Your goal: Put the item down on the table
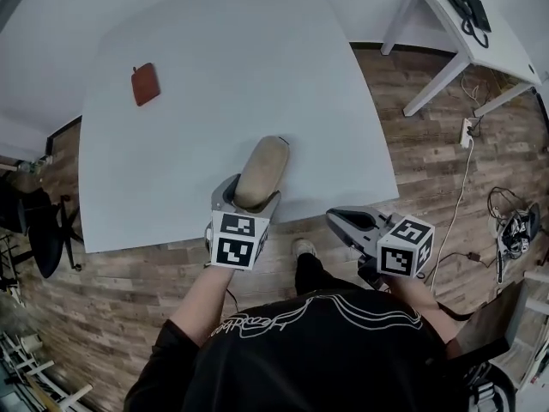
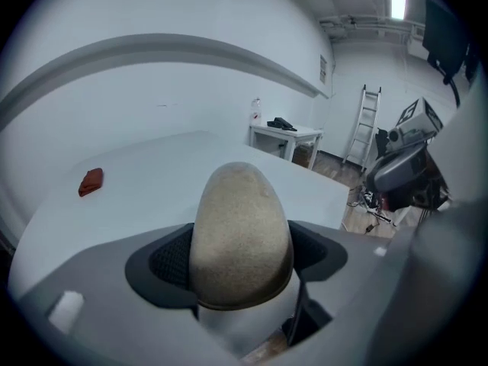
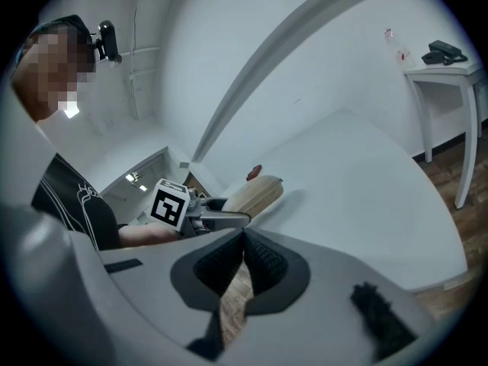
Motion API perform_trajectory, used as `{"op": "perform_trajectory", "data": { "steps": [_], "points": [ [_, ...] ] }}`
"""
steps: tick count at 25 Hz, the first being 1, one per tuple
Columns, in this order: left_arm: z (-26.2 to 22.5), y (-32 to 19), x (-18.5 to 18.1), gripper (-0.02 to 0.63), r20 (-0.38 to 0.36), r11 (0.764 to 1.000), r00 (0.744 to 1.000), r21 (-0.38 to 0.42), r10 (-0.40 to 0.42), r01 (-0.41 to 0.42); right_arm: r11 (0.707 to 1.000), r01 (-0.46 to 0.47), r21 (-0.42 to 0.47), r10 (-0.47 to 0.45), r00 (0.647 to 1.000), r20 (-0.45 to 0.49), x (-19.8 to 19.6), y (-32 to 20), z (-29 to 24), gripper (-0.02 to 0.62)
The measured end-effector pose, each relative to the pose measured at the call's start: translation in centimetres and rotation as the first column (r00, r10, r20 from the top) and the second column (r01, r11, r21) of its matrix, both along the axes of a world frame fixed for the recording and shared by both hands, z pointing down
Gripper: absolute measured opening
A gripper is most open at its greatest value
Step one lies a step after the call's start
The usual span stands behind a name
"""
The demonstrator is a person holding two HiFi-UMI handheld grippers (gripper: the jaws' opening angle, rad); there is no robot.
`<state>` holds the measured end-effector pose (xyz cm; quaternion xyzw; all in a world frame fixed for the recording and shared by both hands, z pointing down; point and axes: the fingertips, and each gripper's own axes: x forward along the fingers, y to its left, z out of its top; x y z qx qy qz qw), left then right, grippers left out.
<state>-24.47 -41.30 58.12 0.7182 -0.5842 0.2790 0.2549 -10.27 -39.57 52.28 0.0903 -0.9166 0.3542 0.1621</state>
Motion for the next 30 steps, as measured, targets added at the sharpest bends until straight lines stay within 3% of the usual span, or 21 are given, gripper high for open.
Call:
{"op": "perform_trajectory", "data": {
  "steps": [9,15,20,25,30],
  "points": [
    [4.5,-2.0,-1.7,0.376,0.101,0.999,0.995,-0.041,0.007,-0.003,1.0,0.012,-0.028,-0.012,1.0,-0.014,-1.0,-0.8,2.0,0.008],
    [5.4,-2.3,-1.6,0.38,0.155,0.999,0.987,-0.027,0.041,-0.037,0.999,0.023,-0.041,-0.024,1.0,-0.016,-1.2,-0.5,2.4,0.008],
    [5.3,-2.5,-1.1,0.387,0.12,0.997,0.99,-0.036,0.073,-0.069,0.999,0.02,-0.046,-0.021,0.999,-0.025,-0.8,0.0,2.4,0.008],
    [4.1,-1.8,-1.1,0.462,0.112,0.997,0.991,-0.009,0.079,-0.079,0.999,0.01,-0.031,-0.011,1.0,-0.018,-0.6,0.5,1.6,0.008],
    [1.1,2.8,-0.3,0.46,0.013,0.997,0.997,0.0,0.082,-0.082,1.0,0.014,0.019,-0.014,1.0,0.023,-0.9,2.9,-0.5,0.008]
  ]
}}
